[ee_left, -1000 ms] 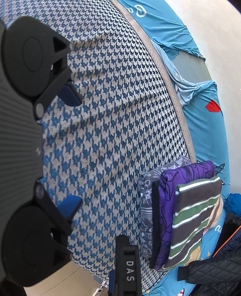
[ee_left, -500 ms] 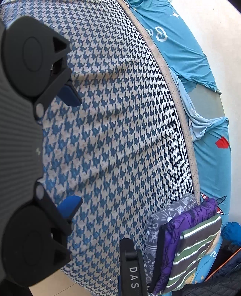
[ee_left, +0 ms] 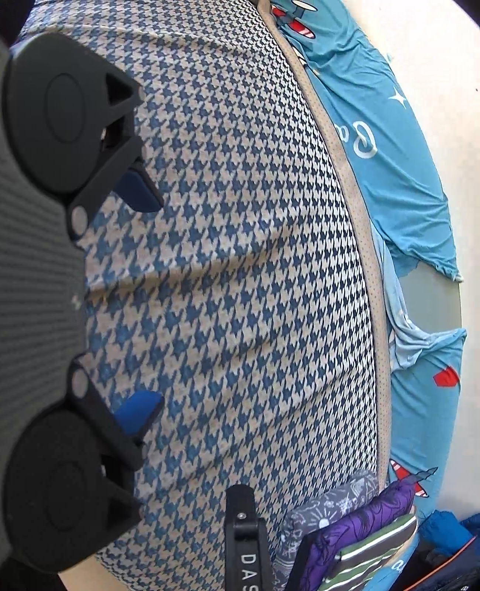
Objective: Fold clothes
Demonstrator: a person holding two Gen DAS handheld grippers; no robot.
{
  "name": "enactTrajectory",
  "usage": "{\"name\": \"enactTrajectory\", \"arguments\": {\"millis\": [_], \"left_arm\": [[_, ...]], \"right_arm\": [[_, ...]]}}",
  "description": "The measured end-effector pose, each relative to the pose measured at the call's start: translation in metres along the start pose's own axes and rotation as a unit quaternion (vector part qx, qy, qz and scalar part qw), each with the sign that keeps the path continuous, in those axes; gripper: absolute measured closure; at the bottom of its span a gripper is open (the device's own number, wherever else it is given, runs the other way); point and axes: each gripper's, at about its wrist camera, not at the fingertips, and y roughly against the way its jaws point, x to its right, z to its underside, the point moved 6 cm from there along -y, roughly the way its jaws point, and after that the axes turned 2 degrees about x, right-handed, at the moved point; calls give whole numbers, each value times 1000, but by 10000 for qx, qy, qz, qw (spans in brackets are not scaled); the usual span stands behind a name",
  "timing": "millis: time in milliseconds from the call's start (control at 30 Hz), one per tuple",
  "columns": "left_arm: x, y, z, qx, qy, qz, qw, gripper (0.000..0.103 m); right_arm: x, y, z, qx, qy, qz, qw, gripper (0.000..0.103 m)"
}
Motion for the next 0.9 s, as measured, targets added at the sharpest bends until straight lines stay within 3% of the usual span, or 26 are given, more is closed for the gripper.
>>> {"name": "enactTrajectory", "arguments": {"millis": [333, 900], "left_arm": [[-64, -9, 10, -59, 325, -317, 9990, 0], [-121, -22, 11, -141, 376, -475, 9981, 0]], "right_arm": [[-50, -25, 5, -268, 248, -296, 9989, 22], [-103, -54, 7, -357, 347, -522, 9974, 22]]}}
